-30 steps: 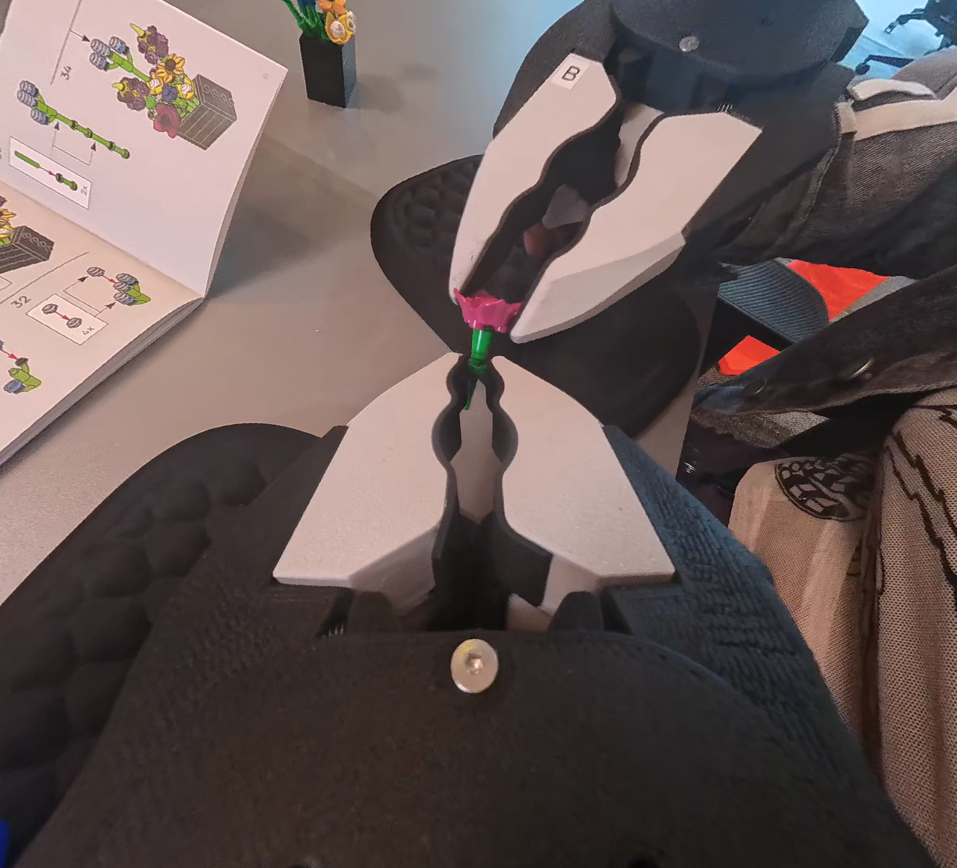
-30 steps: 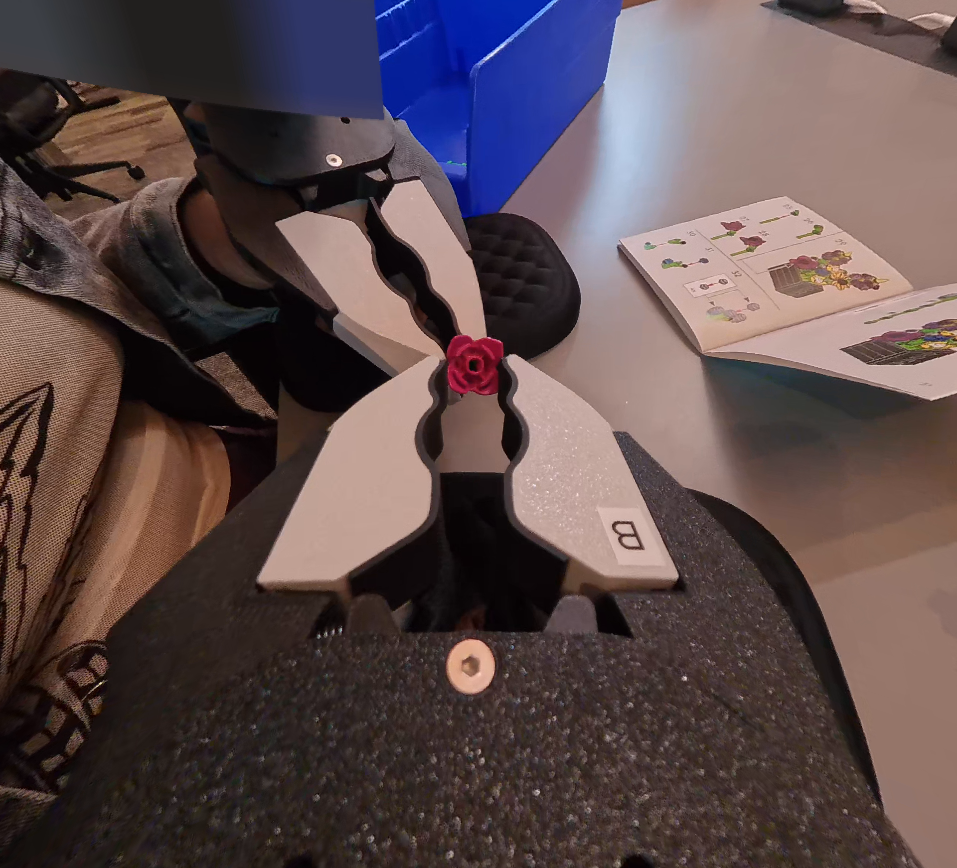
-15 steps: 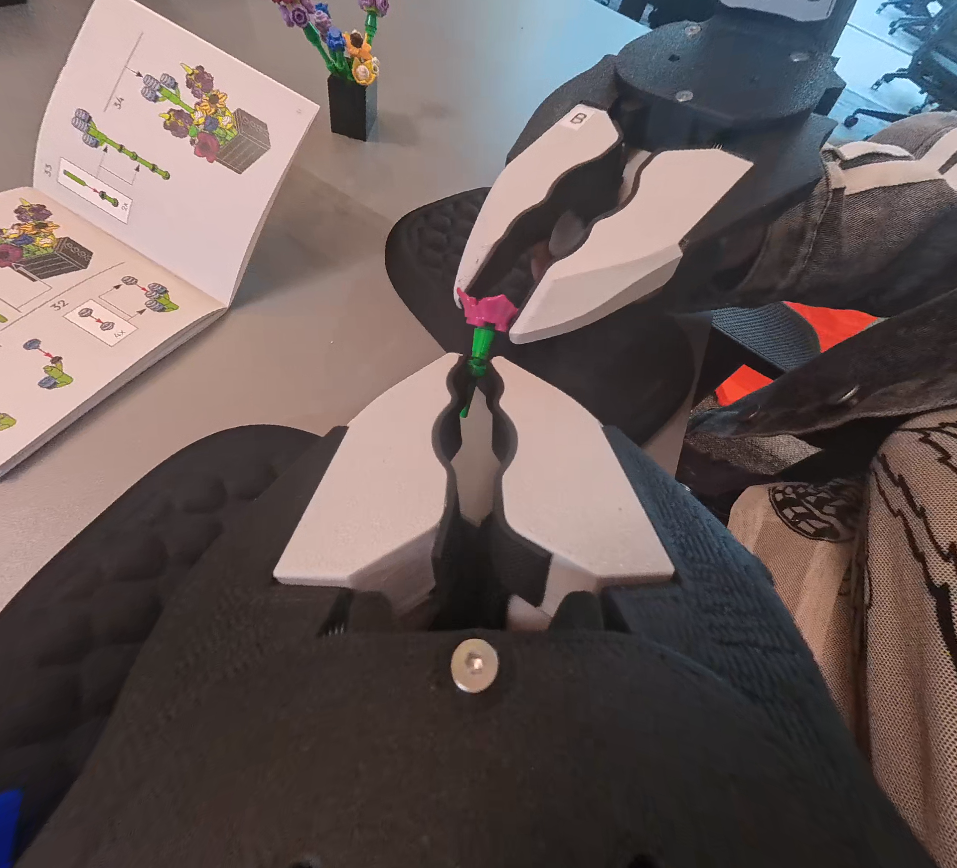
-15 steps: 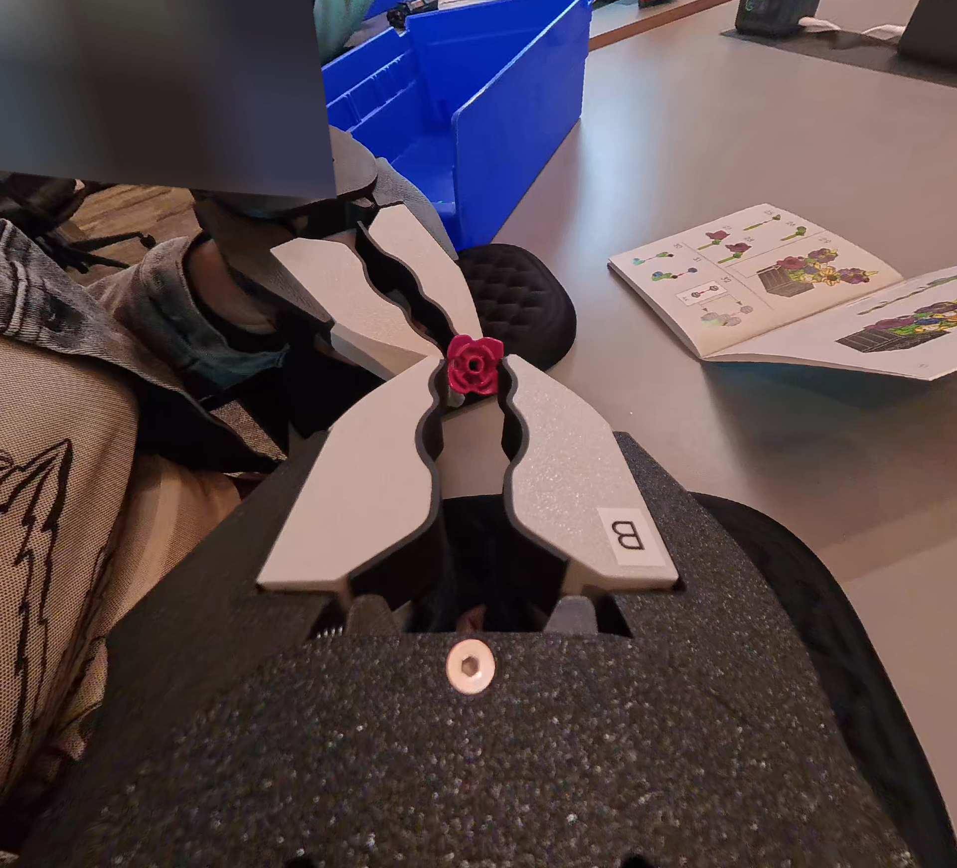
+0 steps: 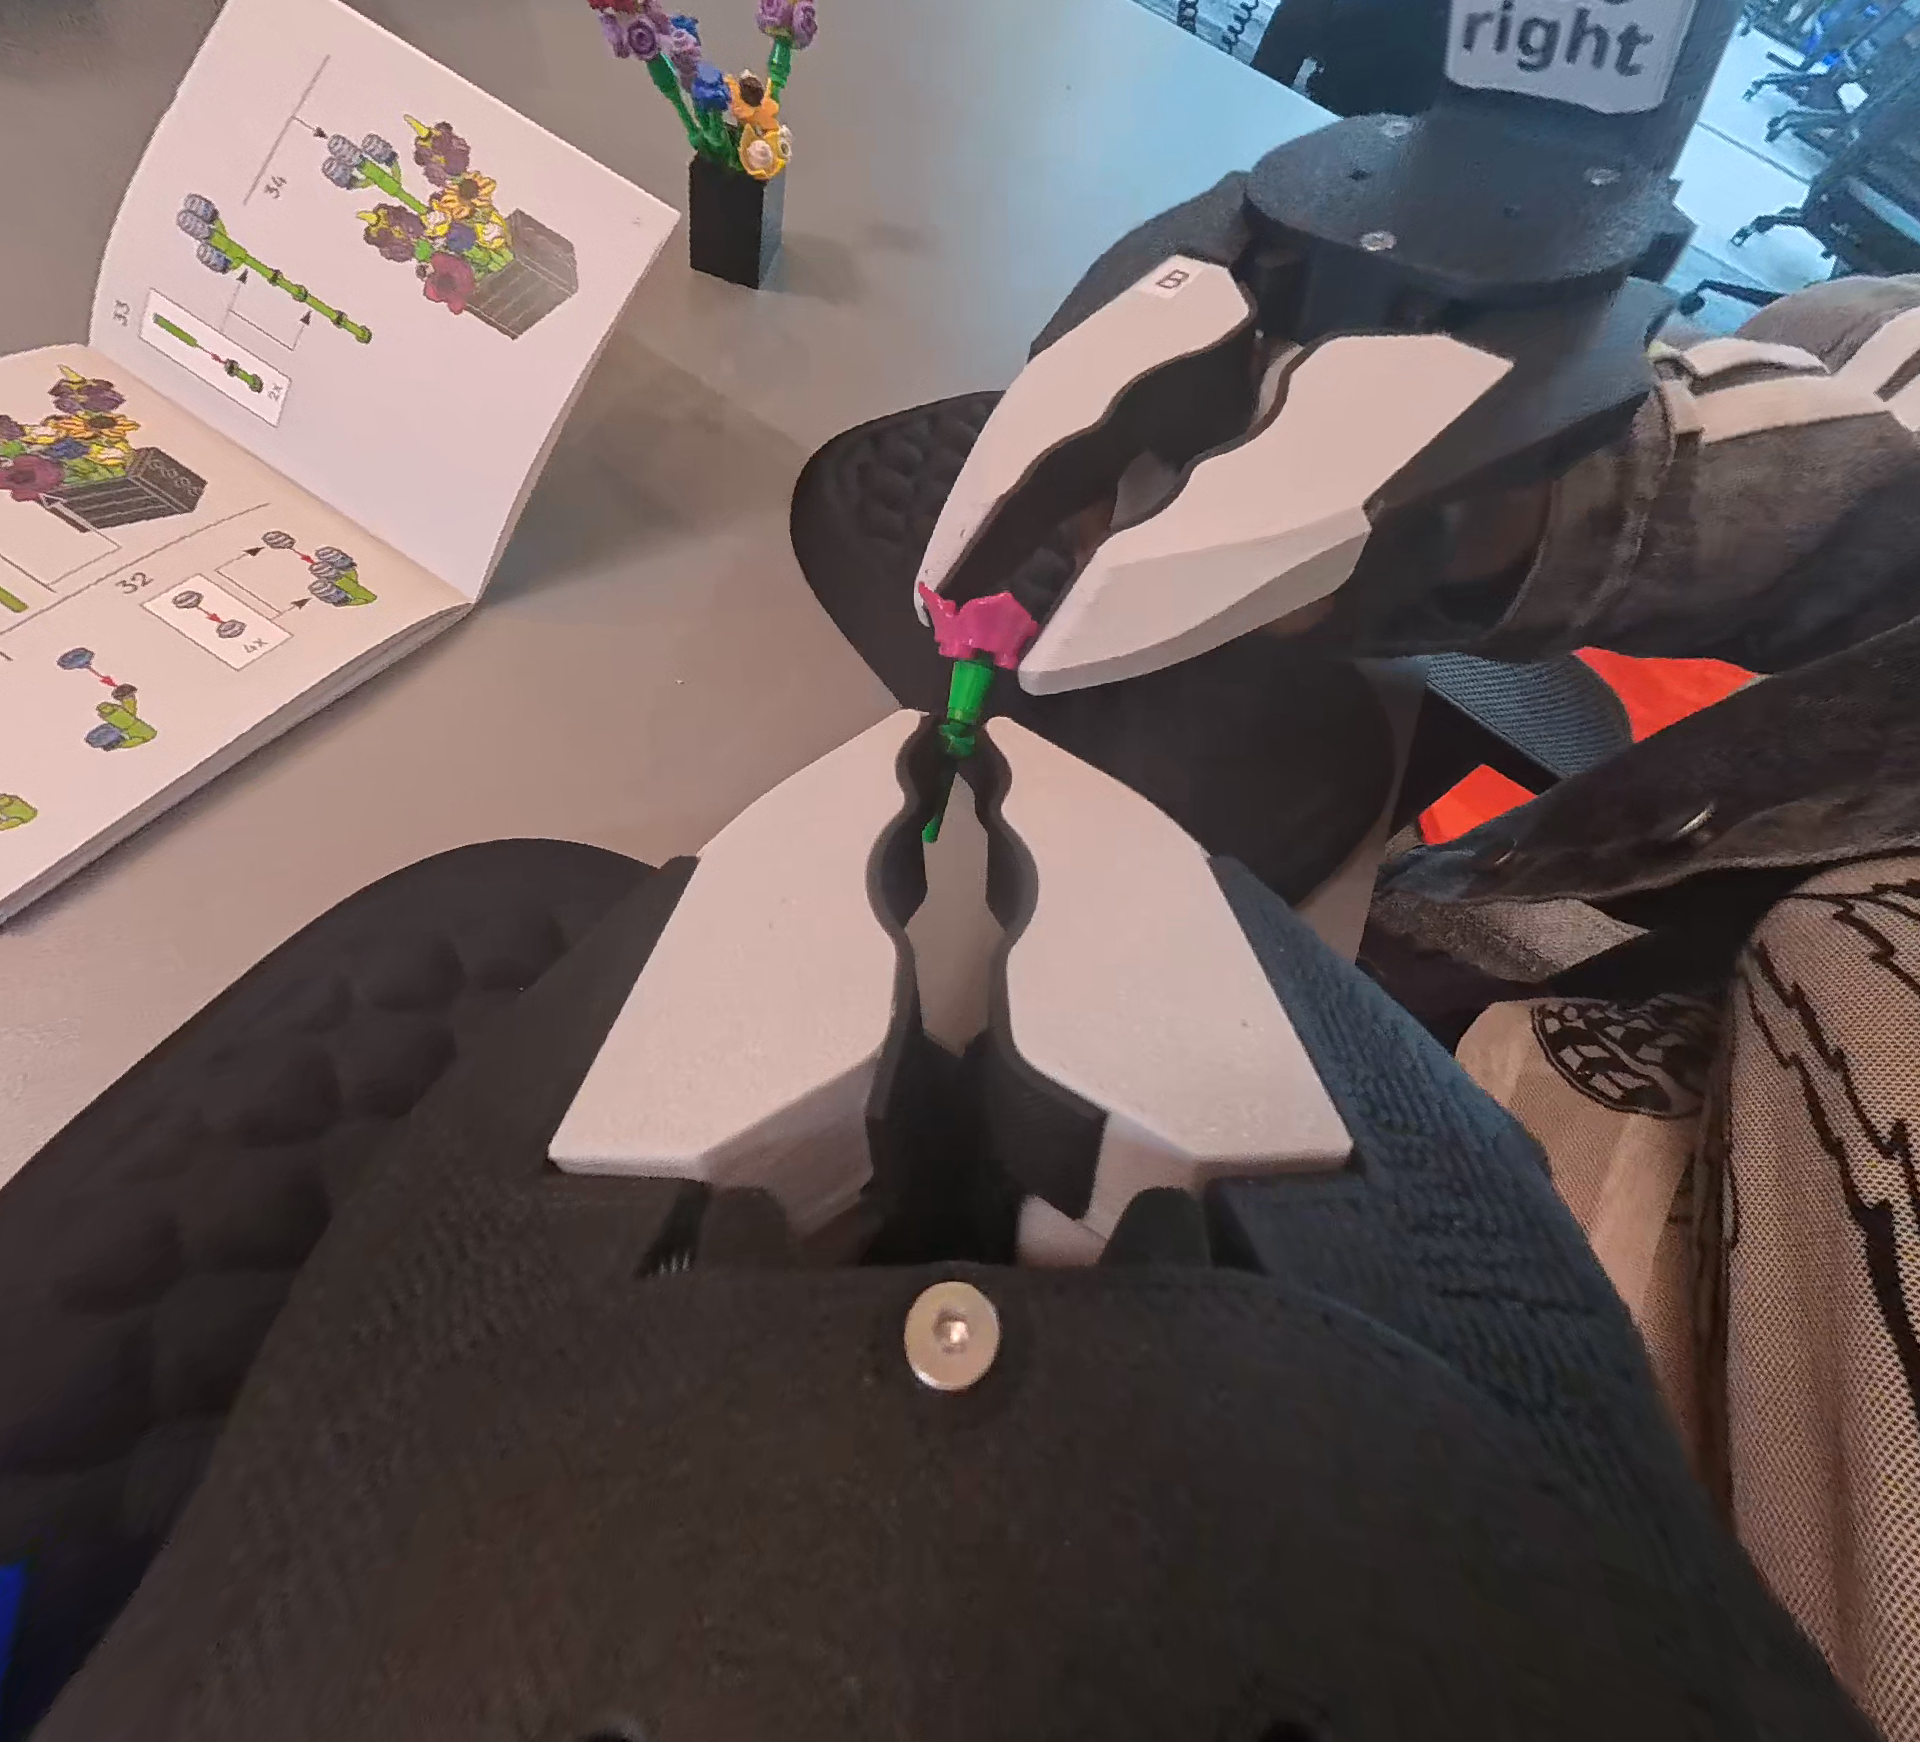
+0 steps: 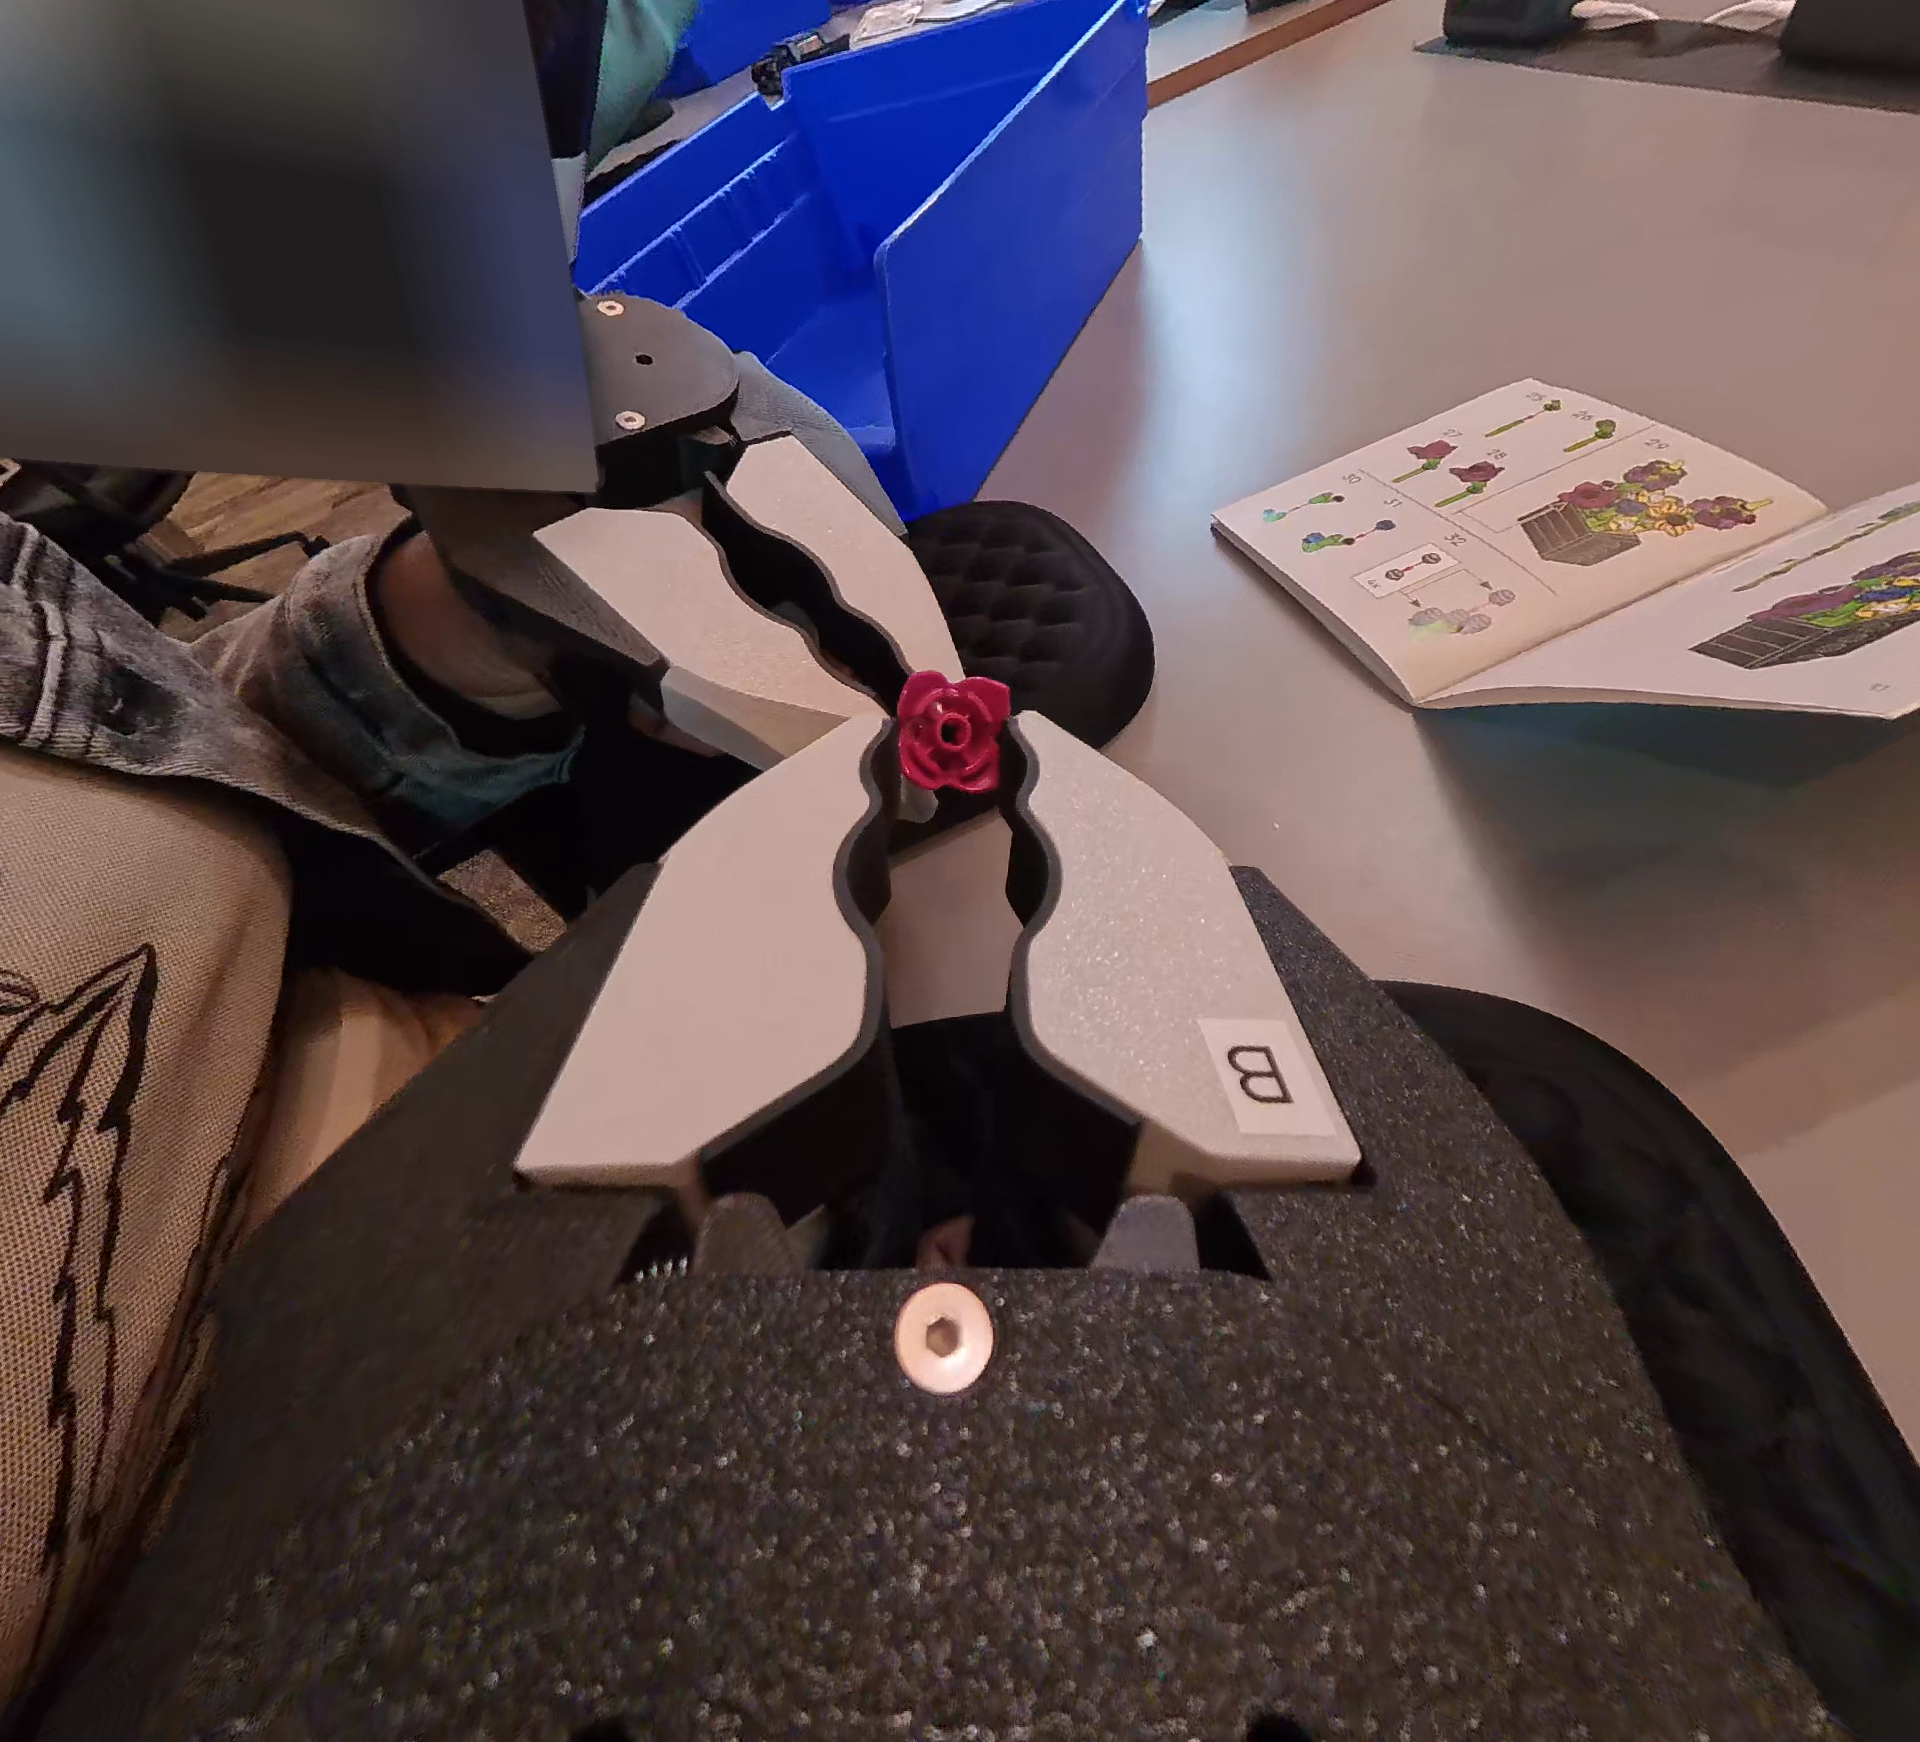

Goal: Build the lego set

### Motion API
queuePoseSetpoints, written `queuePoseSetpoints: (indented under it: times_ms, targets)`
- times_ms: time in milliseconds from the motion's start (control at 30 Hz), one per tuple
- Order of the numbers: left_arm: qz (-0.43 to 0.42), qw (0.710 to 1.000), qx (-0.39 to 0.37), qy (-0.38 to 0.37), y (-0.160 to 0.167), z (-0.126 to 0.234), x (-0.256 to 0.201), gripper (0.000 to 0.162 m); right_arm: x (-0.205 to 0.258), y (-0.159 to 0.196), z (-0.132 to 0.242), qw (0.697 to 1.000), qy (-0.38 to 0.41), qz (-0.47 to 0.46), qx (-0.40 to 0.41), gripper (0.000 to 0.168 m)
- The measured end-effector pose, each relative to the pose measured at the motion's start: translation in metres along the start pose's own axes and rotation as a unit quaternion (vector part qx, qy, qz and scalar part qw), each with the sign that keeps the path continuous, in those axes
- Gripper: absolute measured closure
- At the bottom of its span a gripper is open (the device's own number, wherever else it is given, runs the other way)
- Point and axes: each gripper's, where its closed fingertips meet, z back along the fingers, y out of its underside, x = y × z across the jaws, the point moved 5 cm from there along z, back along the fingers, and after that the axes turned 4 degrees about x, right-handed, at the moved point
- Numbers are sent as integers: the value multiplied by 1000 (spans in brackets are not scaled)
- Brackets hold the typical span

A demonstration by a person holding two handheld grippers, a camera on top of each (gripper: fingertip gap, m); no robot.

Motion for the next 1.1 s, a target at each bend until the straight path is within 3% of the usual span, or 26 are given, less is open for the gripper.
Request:
queuePoseSetpoints:
  times_ms: [167, 700, 800, 867, 900, 967, 1100]
  targets:
    - [8, 1000, -4, -6, 0, 1, 2, 156, 0, 0, -3, 1000, 23, 6, 1, 149]
    - [10, 1000, -1, 5, 4, 0, 3, 155, 0, 1, -5, 1000, -6, -16, 14, 149]
    - [16, 999, -28, 14, -3, 4, 3, 155, 2, -11, -3, 1000, -19, -15, -4, 148]
    - [47, 996, -74, 28, -9, 13, 8, 155, 3, -27, 1, 999, -26, -20, -43, 110]
    - [68, 991, -103, 45, -12, 19, 10, 155, 3, -35, 6, 997, -26, -12, -72, 105]
    - [125, 971, -182, 94, -21, 33, 14, 155, 3, -45, 15, 994, -19, 16, -109, 112]
    - [242, 904, -282, 212, -29, 51, 16, 154, 11, -51, 14, 989, -11, 90, -121, 128]
